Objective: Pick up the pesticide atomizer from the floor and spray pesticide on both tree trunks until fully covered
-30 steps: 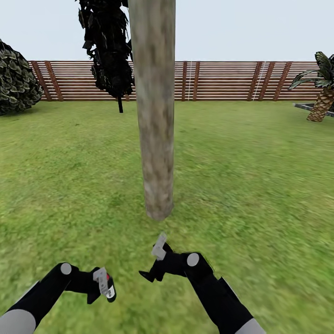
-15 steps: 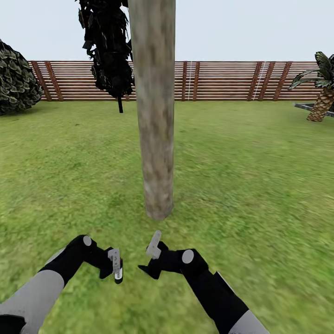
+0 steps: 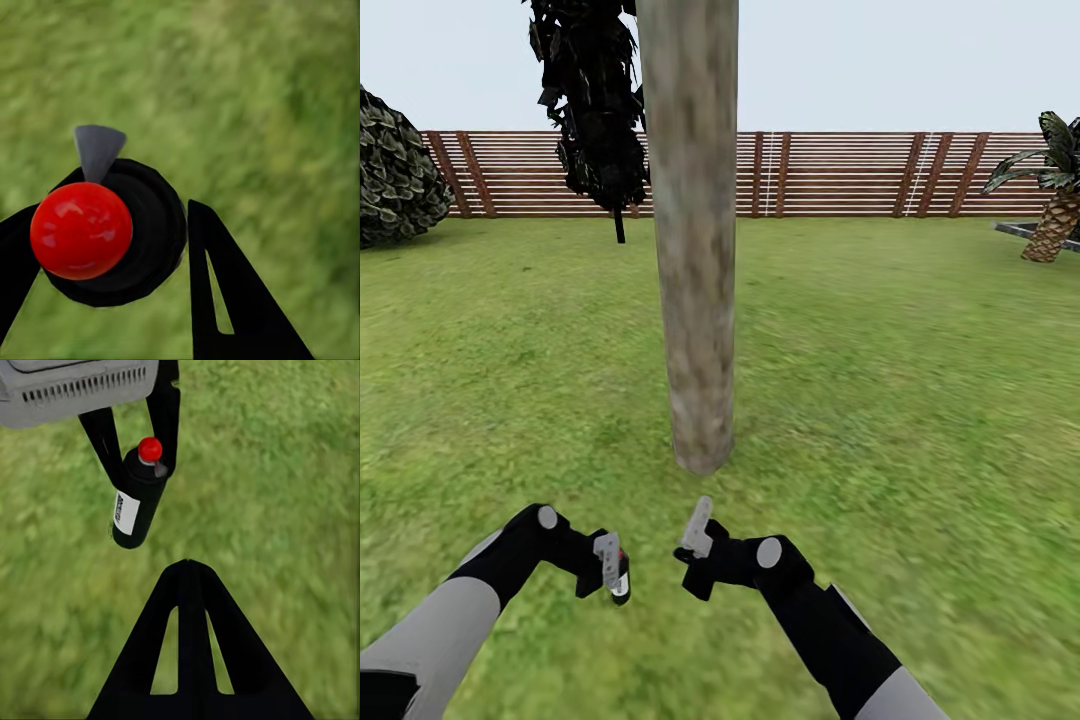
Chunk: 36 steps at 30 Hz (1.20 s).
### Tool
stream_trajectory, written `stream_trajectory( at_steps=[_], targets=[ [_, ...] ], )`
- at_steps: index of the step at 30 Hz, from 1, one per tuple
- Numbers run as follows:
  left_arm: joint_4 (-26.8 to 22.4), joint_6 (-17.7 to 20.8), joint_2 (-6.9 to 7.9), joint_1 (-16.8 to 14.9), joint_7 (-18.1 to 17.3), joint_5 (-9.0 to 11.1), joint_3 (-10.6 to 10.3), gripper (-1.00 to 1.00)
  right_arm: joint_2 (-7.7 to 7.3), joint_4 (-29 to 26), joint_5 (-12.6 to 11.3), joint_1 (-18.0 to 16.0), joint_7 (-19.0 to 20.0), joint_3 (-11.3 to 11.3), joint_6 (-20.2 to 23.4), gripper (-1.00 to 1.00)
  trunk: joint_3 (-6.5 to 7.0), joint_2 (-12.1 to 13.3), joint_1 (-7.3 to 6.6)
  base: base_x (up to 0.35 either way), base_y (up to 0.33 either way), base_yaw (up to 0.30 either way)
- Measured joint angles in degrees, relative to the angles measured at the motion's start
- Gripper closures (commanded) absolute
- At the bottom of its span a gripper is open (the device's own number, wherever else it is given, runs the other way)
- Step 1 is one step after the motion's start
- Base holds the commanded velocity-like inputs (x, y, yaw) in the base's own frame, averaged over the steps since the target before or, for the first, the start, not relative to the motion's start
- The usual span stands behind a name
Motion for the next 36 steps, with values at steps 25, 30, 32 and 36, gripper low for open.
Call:
stream_trajectory(
  at_steps=[25,30,32,36],
  targets=[
    [1.72,-10.39,-3.33,0.74,-2.05,3.58,-0.04,1.0,-0.12,-0.05,0.26,0.0,0.01,-0.05,-0.2,1.0,0.0,0.0,0.0,0.0,0.0,0.0],
    [1.65,-11.02,-4.05,0.75,-2.52,3.57,-0.04,1.0,-0.12,-0.09,0.32,0.0,0.06,-0.04,-0.2,1.0,0.0,0.0,0.0,0.0,0.0,0.0],
    [1.65,-11.67,-4.24,0.74,-3.11,3.79,0.02,1.0,-0.14,-0.06,0.33,0.0,0.06,-0.06,-0.2,1.0,0.0,0.0,0.0,0.0,0.0,0.0],
    [1.5,-12.67,-4.46,0.71,-5.06,6.89,0.03,1.0,-0.5,-0.08,0.34,0.0,0.02,-0.03,-0.2,1.0,0.0,0.0,0.0,0.0,0.0,0.0]
  ],
)
